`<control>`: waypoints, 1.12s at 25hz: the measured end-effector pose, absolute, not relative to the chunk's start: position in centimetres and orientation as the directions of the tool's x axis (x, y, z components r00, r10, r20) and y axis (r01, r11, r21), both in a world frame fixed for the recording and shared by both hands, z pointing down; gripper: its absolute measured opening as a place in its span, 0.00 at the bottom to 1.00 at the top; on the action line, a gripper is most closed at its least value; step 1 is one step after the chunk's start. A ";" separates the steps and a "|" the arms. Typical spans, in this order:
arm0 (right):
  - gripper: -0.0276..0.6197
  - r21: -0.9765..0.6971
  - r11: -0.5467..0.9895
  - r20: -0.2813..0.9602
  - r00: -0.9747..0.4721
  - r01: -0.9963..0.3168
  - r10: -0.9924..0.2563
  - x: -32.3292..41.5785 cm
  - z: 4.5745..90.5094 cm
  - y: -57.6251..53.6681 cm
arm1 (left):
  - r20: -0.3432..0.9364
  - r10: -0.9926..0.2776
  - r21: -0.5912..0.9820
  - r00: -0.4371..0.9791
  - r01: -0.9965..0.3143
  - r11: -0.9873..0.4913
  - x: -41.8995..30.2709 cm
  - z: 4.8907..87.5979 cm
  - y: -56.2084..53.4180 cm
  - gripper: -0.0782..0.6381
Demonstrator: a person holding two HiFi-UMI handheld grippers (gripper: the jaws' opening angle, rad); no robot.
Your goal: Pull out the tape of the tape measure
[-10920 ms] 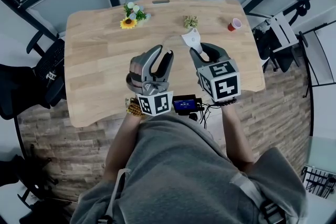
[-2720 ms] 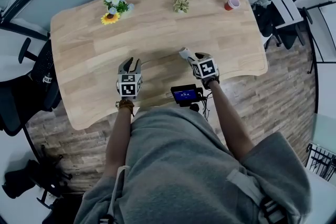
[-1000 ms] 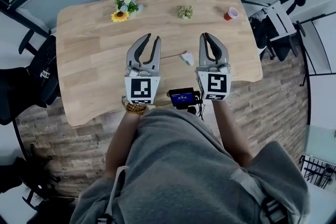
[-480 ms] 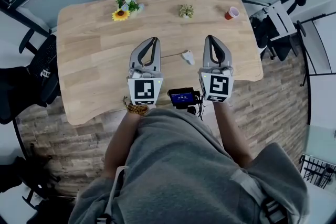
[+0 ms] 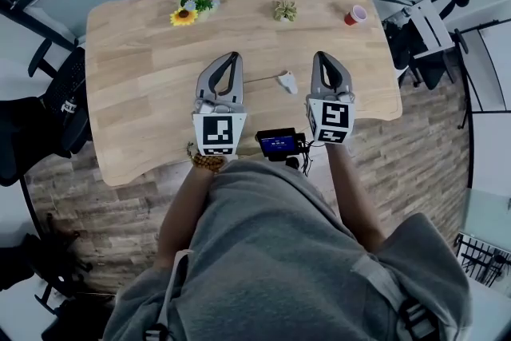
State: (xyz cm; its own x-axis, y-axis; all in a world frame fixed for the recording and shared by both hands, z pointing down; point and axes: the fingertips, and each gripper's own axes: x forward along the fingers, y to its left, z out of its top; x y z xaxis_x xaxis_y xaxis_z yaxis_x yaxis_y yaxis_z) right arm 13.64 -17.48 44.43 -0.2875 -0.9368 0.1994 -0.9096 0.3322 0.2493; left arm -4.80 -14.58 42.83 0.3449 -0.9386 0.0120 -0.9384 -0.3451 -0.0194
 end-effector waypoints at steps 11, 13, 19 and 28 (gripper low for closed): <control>0.06 0.218 0.365 0.316 -0.289 -0.905 -0.904 14.9 49.6 -18.8 | 0.058 -0.942 -0.010 0.332 -0.943 -0.333 -5.4 44.4 -14.8 0.12; 0.06 0.218 0.370 0.327 -0.290 -0.903 -0.899 14.9 50.0 -19.0 | 0.066 -0.941 -0.004 0.331 -0.943 -0.332 -5.4 44.5 -14.8 0.12; 0.06 0.194 0.383 0.366 -0.296 -0.903 -0.882 15.1 51.7 -18.9 | 0.070 -0.943 -0.006 0.326 -0.945 -0.327 -5.6 44.7 -15.0 0.12; 0.06 0.174 0.405 0.423 -0.304 -0.898 -0.854 15.2 54.6 -18.9 | 0.097 -0.943 -0.013 0.319 -0.947 -0.321 -6.0 45.7 -15.1 0.12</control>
